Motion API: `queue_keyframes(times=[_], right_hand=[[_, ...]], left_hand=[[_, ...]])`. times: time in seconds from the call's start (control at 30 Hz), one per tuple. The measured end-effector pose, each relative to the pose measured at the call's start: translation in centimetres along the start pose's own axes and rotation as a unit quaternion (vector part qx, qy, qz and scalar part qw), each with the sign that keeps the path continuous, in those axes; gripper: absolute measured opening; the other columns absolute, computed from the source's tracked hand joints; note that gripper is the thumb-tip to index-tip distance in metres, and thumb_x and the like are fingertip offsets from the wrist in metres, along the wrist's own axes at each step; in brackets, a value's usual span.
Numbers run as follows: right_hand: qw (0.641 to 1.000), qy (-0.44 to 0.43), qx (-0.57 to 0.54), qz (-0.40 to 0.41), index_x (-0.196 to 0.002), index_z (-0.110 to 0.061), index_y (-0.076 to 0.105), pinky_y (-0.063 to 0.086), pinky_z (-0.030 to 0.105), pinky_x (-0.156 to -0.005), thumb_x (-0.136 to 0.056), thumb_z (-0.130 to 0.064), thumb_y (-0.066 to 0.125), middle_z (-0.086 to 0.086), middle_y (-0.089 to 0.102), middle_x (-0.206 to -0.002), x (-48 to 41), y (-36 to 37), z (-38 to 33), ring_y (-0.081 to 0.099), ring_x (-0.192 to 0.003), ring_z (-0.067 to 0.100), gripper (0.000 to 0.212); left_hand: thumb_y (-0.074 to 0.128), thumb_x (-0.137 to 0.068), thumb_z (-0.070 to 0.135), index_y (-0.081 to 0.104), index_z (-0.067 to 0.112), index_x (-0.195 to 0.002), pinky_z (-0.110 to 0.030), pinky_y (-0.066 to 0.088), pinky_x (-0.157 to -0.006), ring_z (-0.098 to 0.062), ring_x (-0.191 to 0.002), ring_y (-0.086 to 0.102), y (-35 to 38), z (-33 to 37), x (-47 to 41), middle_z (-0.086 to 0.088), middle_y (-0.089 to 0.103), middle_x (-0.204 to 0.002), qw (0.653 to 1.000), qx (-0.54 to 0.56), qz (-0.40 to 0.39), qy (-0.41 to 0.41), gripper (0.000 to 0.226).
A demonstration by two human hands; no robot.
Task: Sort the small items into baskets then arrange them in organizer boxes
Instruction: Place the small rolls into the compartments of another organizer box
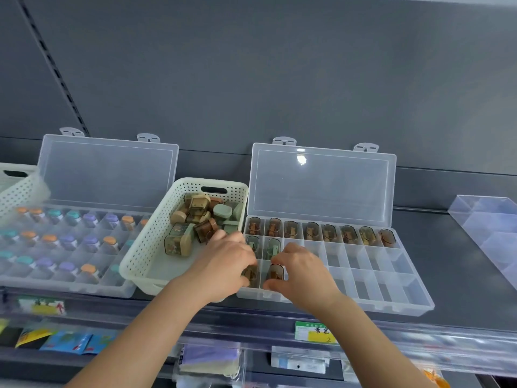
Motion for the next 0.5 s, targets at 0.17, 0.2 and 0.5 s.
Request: queue_keyframes(times=[0.17,0.2,0.5], right_hand=[[1.000,-0.007,0.008,-0.014,-0.114,-0.018,0.066,0.048,0.025,-0.083,-0.084,-0.042,0.065,0.000,0.057,-0.112,-0.28,0.08,-0.03,0.055,-0.098,0.016,0.038],[1.000,-0.009,0.005,-0.013,-0.116,-0.020,0.064,0.048,0.026,-0.084,-0.084,-0.039,0.065,0.000,0.057,-0.112,-0.30,0.04,-0.09,0.055,-0.099,0.017,0.038],[1.000,-0.014,-0.008,0.006,-0.114,-0.023,0.063,0.050,0.024,-0.082,-0.082,-0.042,0.067,-0.003,0.059,-0.108,-0.98,-0.47,-0.69,0.057,-0.094,0.013,0.037]], left_hand=[[0.061,-0.088,0.044,0.064,0.026,-0.123,-0.034,0.028,-0.101,-0.009,-0.119,0.038,0.06,-0.12,0.21,0.013,0.057,-0.126,1.000,0.003,-0.002,0.019,0.039],[0.060,-0.088,0.045,0.064,0.027,-0.122,-0.033,0.028,-0.102,-0.009,-0.119,0.037,0.09,-0.12,0.28,0.012,0.056,-0.125,1.000,0.006,-0.003,0.021,0.039],[0.059,-0.090,0.038,0.064,0.028,-0.123,-0.030,0.029,-0.102,-0.006,-0.119,0.037,-0.09,-0.32,0.86,0.014,0.056,-0.125,0.998,0.052,0.017,0.026,0.035]])
Point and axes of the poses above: each hand's wrist, its own x-axis away from the middle knuckle, its own y-axis out of the palm, z = x × y, the point moved 7 cm from there along -x, towards the middle knuckle
